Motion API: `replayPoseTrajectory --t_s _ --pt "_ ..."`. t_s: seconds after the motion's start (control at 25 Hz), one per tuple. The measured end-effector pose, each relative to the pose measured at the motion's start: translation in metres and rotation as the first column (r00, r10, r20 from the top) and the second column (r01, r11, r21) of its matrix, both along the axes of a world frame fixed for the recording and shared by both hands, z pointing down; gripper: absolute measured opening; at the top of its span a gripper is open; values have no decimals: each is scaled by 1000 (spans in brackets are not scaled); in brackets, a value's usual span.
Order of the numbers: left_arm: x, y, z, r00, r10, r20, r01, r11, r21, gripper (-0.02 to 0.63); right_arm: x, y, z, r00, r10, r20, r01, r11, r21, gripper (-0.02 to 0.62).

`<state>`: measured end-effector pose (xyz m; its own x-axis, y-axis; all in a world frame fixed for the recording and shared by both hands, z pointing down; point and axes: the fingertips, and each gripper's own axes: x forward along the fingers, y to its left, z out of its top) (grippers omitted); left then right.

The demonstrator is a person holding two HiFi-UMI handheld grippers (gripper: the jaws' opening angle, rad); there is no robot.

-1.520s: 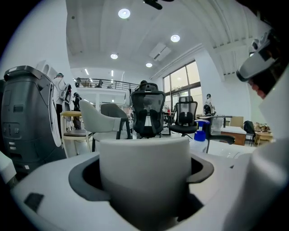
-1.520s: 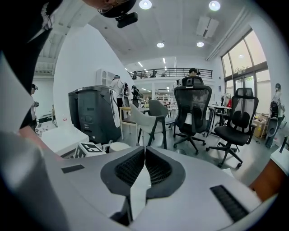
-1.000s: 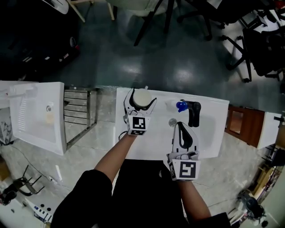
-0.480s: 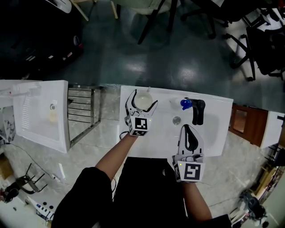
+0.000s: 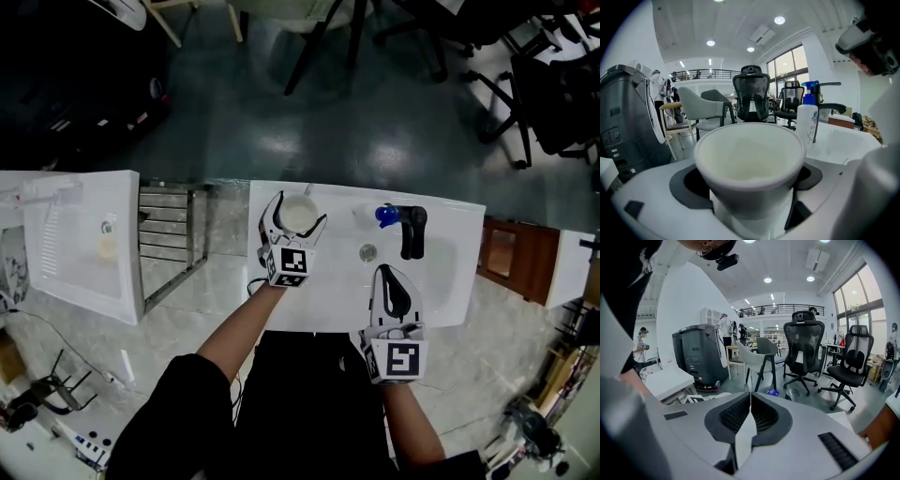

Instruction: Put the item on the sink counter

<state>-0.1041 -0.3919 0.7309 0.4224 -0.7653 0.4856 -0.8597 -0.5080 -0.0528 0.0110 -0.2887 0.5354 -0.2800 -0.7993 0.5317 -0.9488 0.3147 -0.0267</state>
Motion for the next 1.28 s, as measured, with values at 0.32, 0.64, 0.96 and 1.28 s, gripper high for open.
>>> replayPoseTrajectory --t_s 0.32,0.64,0.96,1.28 --pt "-8 6 0 1000 3 -25 -3 1000 -23 476 -2 13 -18 995 52 83 -52 999 0 34" --pt "-17 31 4 998 34 -59 -38 997 -69 480 -7 25 -29 986 77 151 -80 997 19 34" --pt "-30 55 -25 994 -6 -110 0 999 -50 480 -16 40 -32 990 48 130 -52 998 30 34" --pt "-34 87 -59 986 -2 -168 -12 996 -84 480 -26 38 -39 997 -15 77 11 999 47 34"
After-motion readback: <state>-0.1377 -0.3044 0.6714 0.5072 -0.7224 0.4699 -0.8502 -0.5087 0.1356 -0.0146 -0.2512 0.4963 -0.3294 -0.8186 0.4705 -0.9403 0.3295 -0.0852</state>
